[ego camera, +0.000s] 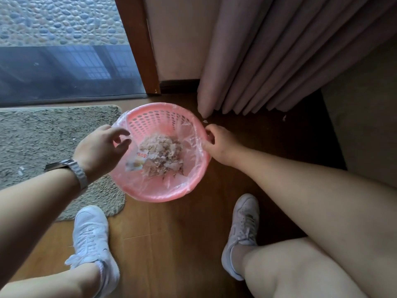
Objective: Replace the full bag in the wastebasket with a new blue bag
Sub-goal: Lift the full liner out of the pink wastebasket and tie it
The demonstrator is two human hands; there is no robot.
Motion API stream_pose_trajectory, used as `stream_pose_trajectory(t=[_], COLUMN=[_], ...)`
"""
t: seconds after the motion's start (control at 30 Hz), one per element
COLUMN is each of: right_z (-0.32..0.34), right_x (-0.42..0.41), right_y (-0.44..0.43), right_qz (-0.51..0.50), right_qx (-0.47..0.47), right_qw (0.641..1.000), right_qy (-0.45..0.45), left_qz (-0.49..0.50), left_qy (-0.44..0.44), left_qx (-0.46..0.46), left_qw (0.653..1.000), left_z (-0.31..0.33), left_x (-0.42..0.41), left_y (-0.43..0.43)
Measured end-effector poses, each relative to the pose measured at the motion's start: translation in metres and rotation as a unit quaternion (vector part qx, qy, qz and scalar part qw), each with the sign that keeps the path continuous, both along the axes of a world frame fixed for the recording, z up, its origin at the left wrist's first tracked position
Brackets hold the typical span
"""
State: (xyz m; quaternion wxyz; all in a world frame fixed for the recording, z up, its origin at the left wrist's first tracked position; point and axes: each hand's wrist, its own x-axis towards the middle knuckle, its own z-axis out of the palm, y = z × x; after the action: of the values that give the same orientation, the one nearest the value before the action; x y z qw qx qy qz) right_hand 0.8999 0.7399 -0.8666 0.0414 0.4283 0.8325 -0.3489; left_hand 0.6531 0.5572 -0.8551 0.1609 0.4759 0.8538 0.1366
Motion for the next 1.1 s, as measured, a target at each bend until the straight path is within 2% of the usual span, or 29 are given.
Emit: stream_pose_trajectory(t=[0.17, 0.27, 0.43, 0.53, 0.63, 0.73, 0.8, 0.93, 1.1], right_z=[-0.007, -0.009, -0.002, 0.006, 0.005, 0.003, 0.003, -0.001, -0.006], right_x=[-0.007, -0.008, -0.012, -0.015, -0.017, -0.021, -0.023, -0.019, -0.007], right_y=[0.002, 0.004, 0.006, -0.001, -0.01, -0.013, -0.013, -0.007, 0.002], right_qz=[-0.05, -0.073, -0.051, 0.041, 0.169, 0.206, 0.19, 0.084, -0.047], right_qx=[0.003, 0.008, 0.043, 0.108, 0.181, 0.183, 0.155, 0.1, 0.04], right_qw=[0.999, 0.997, 0.998, 0.993, 0.968, 0.961, 0.969, 0.991, 0.997], right_qy=[-0.019, -0.004, -0.019, -0.036, -0.037, -0.008, 0.008, 0.032, 0.053], left_qz=[-0.001, -0.007, 0.005, 0.01, -0.004, -0.014, -0.018, -0.008, 0.008], left_qy=[0.015, -0.023, -0.071, -0.108, -0.144, -0.194, -0.207, -0.218, -0.201], left_qx=[-0.002, 0.021, 0.067, 0.07, 0.047, 0.035, 0.027, 0.031, 0.043], left_qw=[1.0, 1.0, 0.995, 0.992, 0.988, 0.98, 0.978, 0.975, 0.979], left_z=[0.002, 0.003, 0.01, 0.011, 0.008, 0.012, 0.014, 0.017, 0.016], left_x=[0.002, 0.006, 0.016, 0.025, 0.031, 0.037, 0.042, 0.042, 0.032], left_y=[0.006, 0.009, 0.018, 0.022, 0.023, 0.025, 0.027, 0.027, 0.019])
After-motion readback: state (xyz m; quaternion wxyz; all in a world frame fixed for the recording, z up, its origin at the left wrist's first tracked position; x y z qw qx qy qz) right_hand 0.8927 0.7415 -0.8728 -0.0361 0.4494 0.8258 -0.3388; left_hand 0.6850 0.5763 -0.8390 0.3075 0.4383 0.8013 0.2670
